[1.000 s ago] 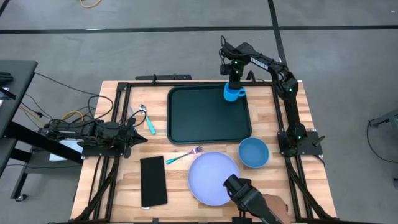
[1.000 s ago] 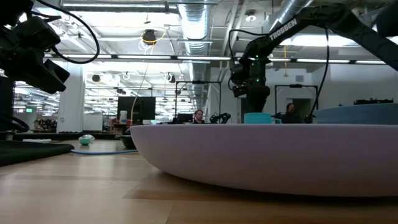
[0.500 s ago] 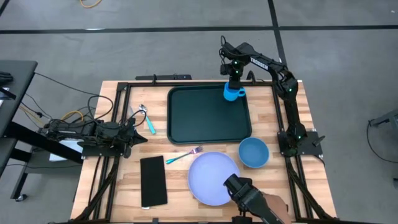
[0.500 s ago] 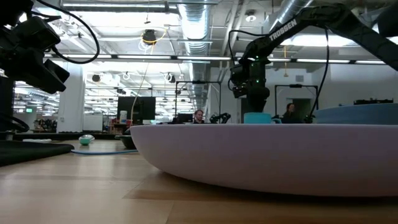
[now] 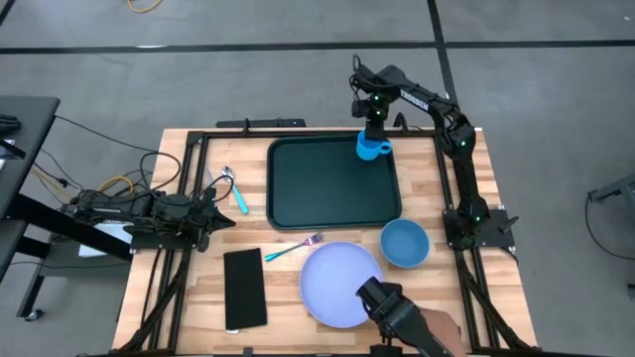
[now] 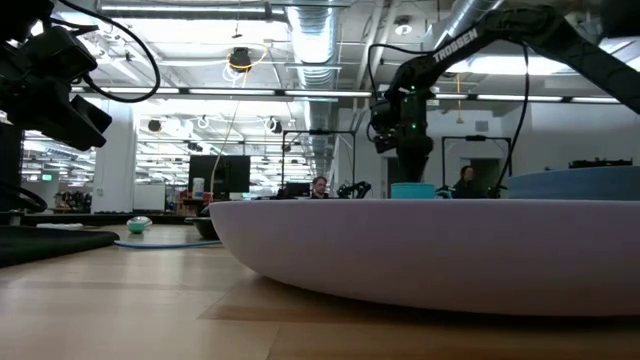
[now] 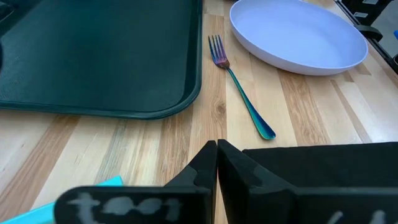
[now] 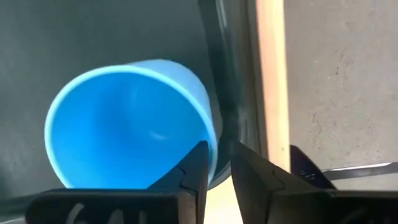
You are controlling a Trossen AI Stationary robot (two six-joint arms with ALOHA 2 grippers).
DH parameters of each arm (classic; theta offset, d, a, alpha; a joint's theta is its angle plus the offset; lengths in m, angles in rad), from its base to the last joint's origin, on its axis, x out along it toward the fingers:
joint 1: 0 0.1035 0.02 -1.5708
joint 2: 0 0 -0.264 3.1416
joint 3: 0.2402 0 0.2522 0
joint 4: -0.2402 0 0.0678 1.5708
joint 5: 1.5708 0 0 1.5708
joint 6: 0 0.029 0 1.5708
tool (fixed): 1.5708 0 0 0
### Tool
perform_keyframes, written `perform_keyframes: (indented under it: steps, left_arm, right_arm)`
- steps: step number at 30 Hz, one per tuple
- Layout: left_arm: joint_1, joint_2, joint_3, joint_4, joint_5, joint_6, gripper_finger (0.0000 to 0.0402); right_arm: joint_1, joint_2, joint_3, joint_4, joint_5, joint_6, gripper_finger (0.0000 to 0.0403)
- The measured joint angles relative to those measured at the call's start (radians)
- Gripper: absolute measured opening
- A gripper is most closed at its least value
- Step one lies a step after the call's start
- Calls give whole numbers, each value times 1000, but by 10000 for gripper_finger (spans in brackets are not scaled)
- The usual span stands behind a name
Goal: Set up tray
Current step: Put the violet plate on the black serving tray
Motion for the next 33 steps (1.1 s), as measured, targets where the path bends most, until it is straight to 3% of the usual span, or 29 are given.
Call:
perform_keyframes:
  steps: [14, 18, 25, 33]
  left_arm:
    - [0, 0, 0, 0, 0, 0, 0]
    - [0, 0, 0, 0, 0, 0, 0]
    - [0, 0, 0, 0, 0, 0, 0]
    - [0, 0, 0, 0, 0, 0, 0]
  right_arm:
    - [1, -31, 108, -62, 0, 20, 61]
    - [1, -65, 111, -110, -4, 98, 61]
    - [27, -129, 111, -198, -183, 361, 61]
    - [184, -209, 83, -236, -244, 373, 61]
